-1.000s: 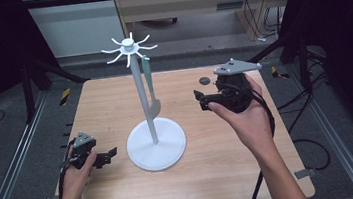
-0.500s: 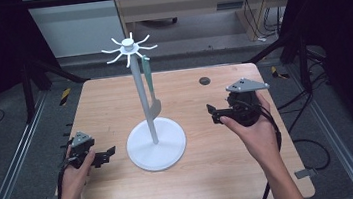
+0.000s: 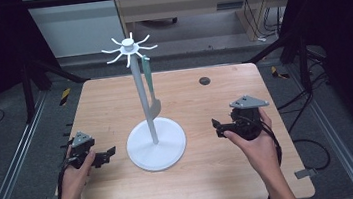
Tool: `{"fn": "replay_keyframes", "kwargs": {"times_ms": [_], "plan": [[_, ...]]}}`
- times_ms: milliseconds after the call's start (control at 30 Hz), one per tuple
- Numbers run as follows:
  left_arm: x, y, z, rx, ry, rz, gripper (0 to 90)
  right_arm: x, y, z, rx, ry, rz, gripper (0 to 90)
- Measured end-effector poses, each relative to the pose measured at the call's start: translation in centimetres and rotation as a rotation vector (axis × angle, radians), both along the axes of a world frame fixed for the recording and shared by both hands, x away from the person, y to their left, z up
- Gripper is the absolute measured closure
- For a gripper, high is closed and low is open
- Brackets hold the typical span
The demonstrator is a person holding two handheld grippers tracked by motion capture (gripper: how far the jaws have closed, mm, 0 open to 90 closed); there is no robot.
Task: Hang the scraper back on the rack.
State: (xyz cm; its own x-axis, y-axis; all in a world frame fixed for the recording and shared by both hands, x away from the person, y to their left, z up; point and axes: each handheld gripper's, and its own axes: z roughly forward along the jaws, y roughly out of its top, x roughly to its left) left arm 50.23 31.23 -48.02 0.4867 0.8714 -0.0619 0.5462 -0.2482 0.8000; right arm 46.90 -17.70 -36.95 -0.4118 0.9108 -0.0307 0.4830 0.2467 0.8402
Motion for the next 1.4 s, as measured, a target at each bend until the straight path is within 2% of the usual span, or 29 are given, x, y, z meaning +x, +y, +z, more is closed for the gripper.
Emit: {"fn": "replay_keyframes", "kwargs": {"times_ms": [300, 867, 1033, 1400], "plan": [[0.0, 0.0, 0.0, 0.001, -0.001, 0.0, 3.5, -0.3, -0.3, -2.5, 0.002, 0.029, -0.006, 8.0], [0.0, -0.1, 0.0, 0.004, 0.001, -0.003, 3.5, -0.3, -0.4, -7.7, -0.014, 0.133, -0.021, 6.8], [0.0, -0.1, 0.0, 0.005, 0.0, -0.004, 3.5, 0.1, -0.3, -8.7, -0.007, 0.161, -0.022, 6.6], [0.0, -0.1, 0.0, 0.006, 0.0, -0.006, 3.5, 1.4, -1.0, -10.3, -0.004, 0.186, -0.053, 6.6]]}}
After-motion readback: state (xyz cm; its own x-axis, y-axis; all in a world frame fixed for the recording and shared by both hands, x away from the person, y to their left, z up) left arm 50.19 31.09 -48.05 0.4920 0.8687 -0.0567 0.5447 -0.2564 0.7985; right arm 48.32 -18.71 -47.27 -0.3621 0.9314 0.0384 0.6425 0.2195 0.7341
